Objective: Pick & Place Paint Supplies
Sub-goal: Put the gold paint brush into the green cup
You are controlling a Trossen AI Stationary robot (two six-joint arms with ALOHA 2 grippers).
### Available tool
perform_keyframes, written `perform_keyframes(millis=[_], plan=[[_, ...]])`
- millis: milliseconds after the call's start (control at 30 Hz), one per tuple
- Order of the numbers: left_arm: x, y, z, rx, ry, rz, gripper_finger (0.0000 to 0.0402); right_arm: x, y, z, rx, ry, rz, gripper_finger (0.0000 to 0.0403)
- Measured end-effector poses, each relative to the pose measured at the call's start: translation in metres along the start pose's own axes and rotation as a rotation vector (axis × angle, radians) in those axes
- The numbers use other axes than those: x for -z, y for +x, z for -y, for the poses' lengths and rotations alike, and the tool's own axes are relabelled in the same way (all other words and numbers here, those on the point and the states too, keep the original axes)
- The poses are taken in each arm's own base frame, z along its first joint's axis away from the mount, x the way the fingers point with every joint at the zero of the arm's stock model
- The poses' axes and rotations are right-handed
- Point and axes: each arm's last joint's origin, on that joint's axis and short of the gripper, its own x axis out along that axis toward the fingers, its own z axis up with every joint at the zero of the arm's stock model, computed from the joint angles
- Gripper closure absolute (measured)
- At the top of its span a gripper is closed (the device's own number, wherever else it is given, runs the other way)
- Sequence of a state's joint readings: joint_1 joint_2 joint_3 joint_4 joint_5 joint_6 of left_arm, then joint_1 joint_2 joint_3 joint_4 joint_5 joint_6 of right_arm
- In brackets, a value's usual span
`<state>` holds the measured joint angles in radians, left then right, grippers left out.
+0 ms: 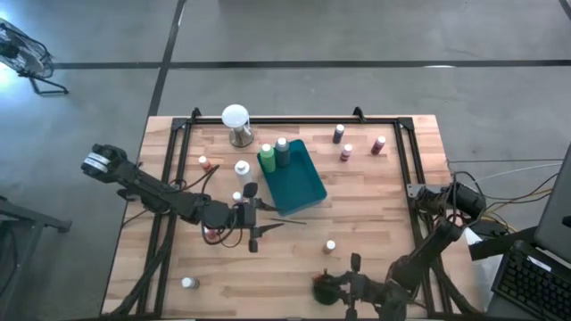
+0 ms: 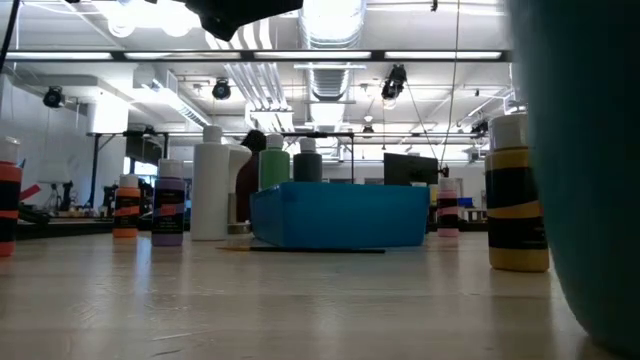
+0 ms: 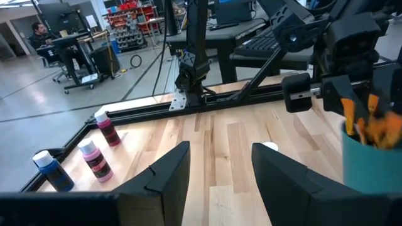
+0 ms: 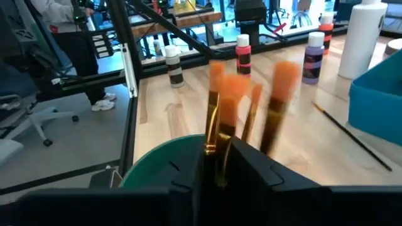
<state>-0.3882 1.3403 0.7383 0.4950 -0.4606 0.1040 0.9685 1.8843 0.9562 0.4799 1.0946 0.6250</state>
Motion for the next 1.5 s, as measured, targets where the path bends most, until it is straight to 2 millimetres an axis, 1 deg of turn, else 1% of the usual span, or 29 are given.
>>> perform_keyframes(millis=[167,333,400,500,667,800,967,1100,1267,1500], plan=[[0.0,0.0,0.0,0.0,-0.001,-0.002,0.0225,-0.005,0.001,-0.005,-0.007,-0.035,0.005,0.0301],[0.001,0.0,0.0,0.001,0.001,-0.007,0.0225,-0.01,-0.001,-0.006,-0.005,-0.054,-0.004,0.0281],[0.002,0.0,0.0,0.002,0.004,-0.014,0.0225,-0.014,-0.002,-0.006,-0.006,-0.06,-0.004,0.0275],[0.006,0.0,0.0,0.006,0.017,-0.048,0.0225,-0.03,-0.008,-0.007,-0.02,-0.077,0.014,0.0266],[0.014,0.0,0.001,0.014,0.023,-0.185,0.0225,-0.071,-0.027,-0.003,-0.051,-0.072,0.046,0.0256],[0.021,-0.003,0.001,0.035,-0.002,-0.323,0.0225,-0.102,-0.041,0.009,-0.056,-0.042,0.046,0.0248],[0.031,-0.008,0.001,0.064,0.0,-0.465,0.0225,-0.127,-0.055,0.026,-0.061,-0.03,0.023,0.0241],[0.04,-0.014,0.0,0.097,0.0,-0.597,0.0225,-0.137,-0.063,0.036,-0.053,-0.064,0.007,0.0245],[0.048,-0.019,-0.001,0.131,0.025,-0.695,0.0225,-0.142,-0.066,0.043,-0.041,-0.096,-0.005,0.0262],[0.054,-0.02,-0.004,0.143,0.087,-0.728,0.0225,-0.146,-0.068,0.045,-0.043,-0.089,0.0,0.0277]])
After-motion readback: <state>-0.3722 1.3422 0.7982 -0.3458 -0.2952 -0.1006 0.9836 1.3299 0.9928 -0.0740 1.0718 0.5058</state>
